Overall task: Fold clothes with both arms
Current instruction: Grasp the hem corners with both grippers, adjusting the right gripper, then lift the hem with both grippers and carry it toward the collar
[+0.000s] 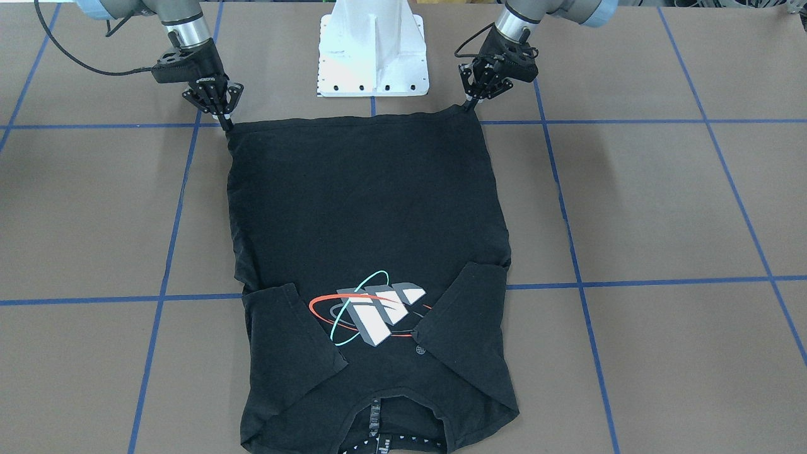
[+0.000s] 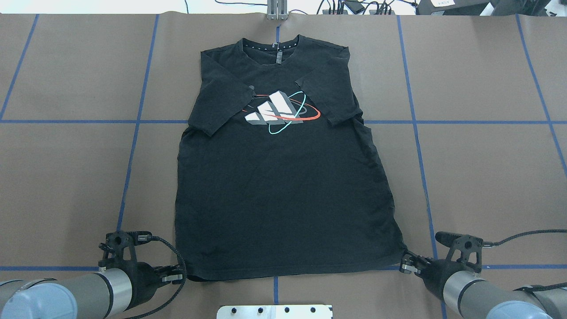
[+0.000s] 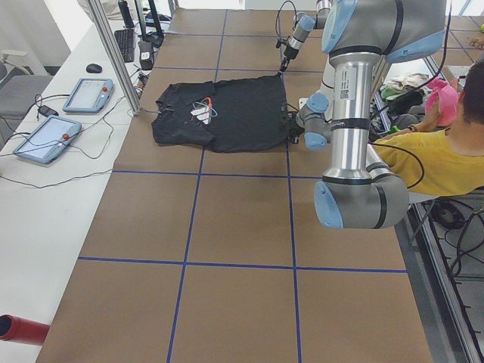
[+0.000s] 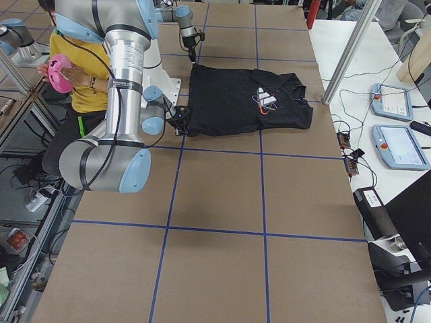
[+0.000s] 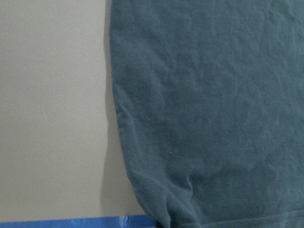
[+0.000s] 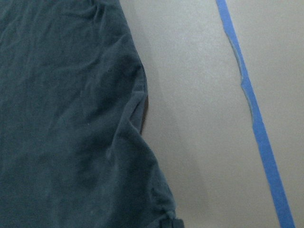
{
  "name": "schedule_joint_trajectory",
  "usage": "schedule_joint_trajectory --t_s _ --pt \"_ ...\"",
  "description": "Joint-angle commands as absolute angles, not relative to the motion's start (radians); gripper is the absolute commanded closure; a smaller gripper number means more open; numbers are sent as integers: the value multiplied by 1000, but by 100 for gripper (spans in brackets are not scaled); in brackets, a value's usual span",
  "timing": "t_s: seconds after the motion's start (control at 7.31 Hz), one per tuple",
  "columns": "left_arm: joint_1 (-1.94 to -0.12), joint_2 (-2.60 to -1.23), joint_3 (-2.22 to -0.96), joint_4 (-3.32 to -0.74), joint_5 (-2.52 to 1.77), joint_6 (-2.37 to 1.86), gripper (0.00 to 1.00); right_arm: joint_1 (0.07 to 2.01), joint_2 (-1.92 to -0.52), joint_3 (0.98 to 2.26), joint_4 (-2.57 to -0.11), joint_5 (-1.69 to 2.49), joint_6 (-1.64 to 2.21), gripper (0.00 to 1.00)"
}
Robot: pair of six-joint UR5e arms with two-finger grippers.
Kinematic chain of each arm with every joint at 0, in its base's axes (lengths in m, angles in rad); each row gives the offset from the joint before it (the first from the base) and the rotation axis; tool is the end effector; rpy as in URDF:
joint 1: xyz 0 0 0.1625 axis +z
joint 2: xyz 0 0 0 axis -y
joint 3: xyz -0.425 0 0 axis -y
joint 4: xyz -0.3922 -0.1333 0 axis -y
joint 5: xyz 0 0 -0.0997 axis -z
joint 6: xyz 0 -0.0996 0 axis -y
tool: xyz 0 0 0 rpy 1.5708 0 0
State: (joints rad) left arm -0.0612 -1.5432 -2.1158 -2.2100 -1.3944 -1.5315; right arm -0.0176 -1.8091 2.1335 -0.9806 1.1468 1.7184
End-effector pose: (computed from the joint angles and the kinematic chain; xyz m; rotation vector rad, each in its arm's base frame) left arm 0.4489 -0.1786 0.3415 0.2140 1.1444 -0.1214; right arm -0.4072 -0.1671 0.4269 0.3191 -0.9325 0.3131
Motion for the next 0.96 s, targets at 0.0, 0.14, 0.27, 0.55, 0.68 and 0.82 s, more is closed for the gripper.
schedule_joint_trajectory --t_s 0.0,0.14,0.27,0.55,0.68,0.82 --pt "-90 -1537 -2247 -2102 -1474 -1462 100 -5 -1821 2260 -1020 1205 1718 100" --pt "-115 -1540 -2322 -2017 -1553 -1459 100 -11 -1816 2352 -1129 1230 1718 100" --pt "-153 -1540 -2391 -1934 -1648 -1457 100 -30 -1816 2452 -1219 1296 1718 100" --pt "-163 -1487 -2503 -1893 -1716 -1419 100 -185 -1818 2612 -1340 1307 1721 100" --pt "-152 -1444 -2547 -1891 -1742 -1410 100 -289 -1813 2723 -1435 1305 1729 100" --pt "-125 -1437 -2565 -1890 -1755 -1408 100 -373 -1806 2796 -1544 1286 1736 100"
